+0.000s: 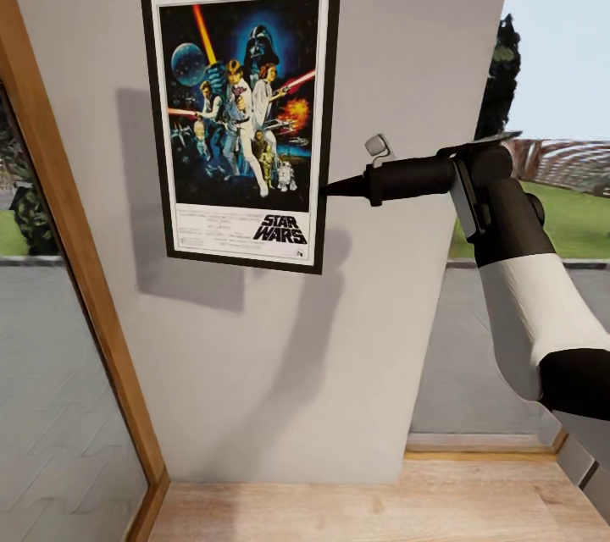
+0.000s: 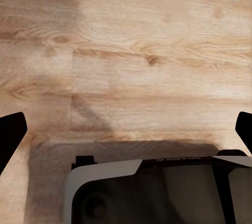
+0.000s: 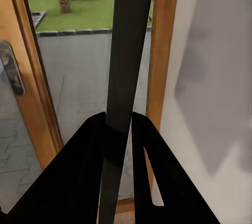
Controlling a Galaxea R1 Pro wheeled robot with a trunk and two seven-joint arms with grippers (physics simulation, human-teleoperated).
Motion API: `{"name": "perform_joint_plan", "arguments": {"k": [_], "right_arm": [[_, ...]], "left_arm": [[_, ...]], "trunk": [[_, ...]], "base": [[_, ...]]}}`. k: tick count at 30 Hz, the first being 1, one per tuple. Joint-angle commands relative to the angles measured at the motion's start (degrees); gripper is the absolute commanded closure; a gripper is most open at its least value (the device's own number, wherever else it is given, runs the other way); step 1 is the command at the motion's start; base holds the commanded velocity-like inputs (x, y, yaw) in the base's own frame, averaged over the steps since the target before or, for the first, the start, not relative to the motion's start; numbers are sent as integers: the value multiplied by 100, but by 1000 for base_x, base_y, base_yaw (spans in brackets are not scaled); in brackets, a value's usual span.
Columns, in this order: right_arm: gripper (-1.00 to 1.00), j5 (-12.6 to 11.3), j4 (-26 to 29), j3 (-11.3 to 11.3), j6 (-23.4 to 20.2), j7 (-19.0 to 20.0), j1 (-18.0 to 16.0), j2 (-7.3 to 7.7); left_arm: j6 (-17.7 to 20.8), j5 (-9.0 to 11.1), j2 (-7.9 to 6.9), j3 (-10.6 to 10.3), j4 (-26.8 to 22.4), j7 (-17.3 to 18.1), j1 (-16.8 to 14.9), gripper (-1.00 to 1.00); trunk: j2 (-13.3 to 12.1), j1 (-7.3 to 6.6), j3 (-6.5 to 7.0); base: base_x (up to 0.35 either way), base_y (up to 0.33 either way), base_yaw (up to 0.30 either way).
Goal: Pick up the poster from the kitchen countertop and hang it on one of the wall nails in the kitchen.
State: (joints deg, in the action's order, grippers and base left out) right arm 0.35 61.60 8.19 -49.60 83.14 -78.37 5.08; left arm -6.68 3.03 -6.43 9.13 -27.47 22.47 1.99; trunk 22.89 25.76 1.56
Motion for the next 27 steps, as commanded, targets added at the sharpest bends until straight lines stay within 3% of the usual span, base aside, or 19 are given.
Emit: {"name": "perform_joint_plan", "arguments": {"k": [1,12,27], "right_arm": [[100,0,1,6,-76,27,-2,3],[100,3,1,-1,-72,27,-2,6],[100,5,1,-2,-76,27,-2,9]], "left_arm": [[9,31,2,18,-3,38,3,-100],[9,31,1,18,-3,38,3,-100],[9,31,2,18,-3,38,3,-100]], "trunk": [[3,2,-1],[3,2,-1],[3,2,-1]], "base": [[19,0,0],[169,0,0],[26,0,0]]}}
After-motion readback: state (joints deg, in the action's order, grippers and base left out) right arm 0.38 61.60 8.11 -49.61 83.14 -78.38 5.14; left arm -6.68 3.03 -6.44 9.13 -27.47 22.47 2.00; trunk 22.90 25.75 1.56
